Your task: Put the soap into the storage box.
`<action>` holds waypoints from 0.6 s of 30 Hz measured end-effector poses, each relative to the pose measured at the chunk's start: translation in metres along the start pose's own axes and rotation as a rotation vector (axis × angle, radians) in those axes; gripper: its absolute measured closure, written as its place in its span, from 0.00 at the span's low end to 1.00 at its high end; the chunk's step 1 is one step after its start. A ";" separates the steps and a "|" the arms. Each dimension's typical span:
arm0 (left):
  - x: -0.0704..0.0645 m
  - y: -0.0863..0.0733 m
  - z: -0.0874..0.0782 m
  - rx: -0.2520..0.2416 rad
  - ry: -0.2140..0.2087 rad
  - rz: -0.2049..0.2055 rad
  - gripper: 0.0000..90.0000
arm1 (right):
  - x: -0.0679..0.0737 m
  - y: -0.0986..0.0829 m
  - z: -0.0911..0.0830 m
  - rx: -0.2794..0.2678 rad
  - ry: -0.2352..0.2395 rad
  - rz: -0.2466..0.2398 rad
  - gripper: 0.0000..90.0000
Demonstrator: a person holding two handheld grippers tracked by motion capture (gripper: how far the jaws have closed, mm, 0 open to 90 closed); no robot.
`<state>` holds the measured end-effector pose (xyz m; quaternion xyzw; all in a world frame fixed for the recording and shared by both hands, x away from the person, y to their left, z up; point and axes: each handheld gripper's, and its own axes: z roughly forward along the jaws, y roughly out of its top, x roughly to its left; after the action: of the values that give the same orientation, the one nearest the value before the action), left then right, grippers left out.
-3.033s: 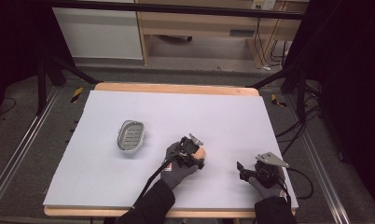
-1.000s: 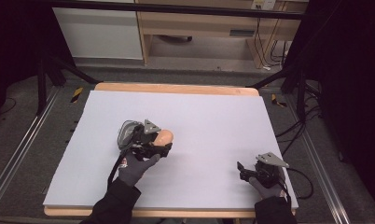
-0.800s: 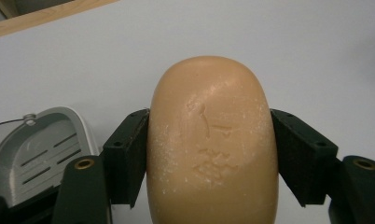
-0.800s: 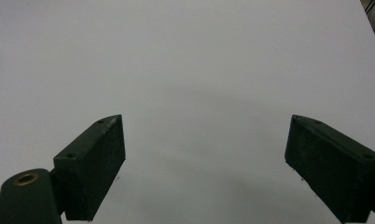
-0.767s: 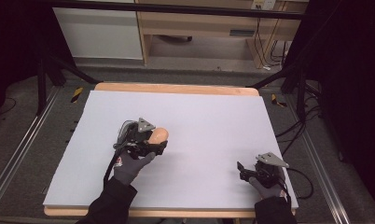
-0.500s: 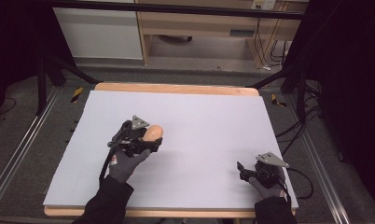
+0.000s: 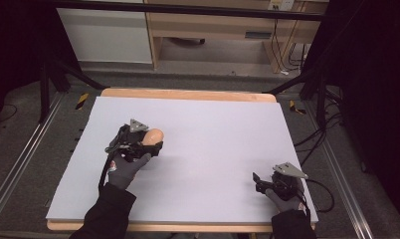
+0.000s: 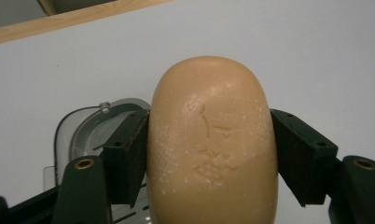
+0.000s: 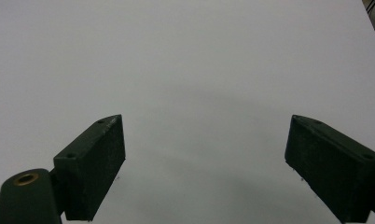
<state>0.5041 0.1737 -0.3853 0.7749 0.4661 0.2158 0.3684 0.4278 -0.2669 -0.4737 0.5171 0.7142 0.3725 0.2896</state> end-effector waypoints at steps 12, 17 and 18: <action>0.020 -0.001 0.004 0.008 0.036 -0.044 0.36 | 0.000 0.000 0.000 0.000 -0.001 -0.004 0.14; 0.027 -0.004 0.008 0.017 0.050 -0.062 0.36 | 0.000 0.000 0.001 0.001 0.000 -0.002 0.14; 0.028 -0.004 0.008 0.018 0.052 -0.063 0.36 | 0.000 0.000 0.001 0.000 0.001 -0.001 0.14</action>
<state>0.5208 0.1965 -0.3939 0.7574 0.5015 0.2198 0.3557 0.4282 -0.2667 -0.4742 0.5167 0.7145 0.3725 0.2895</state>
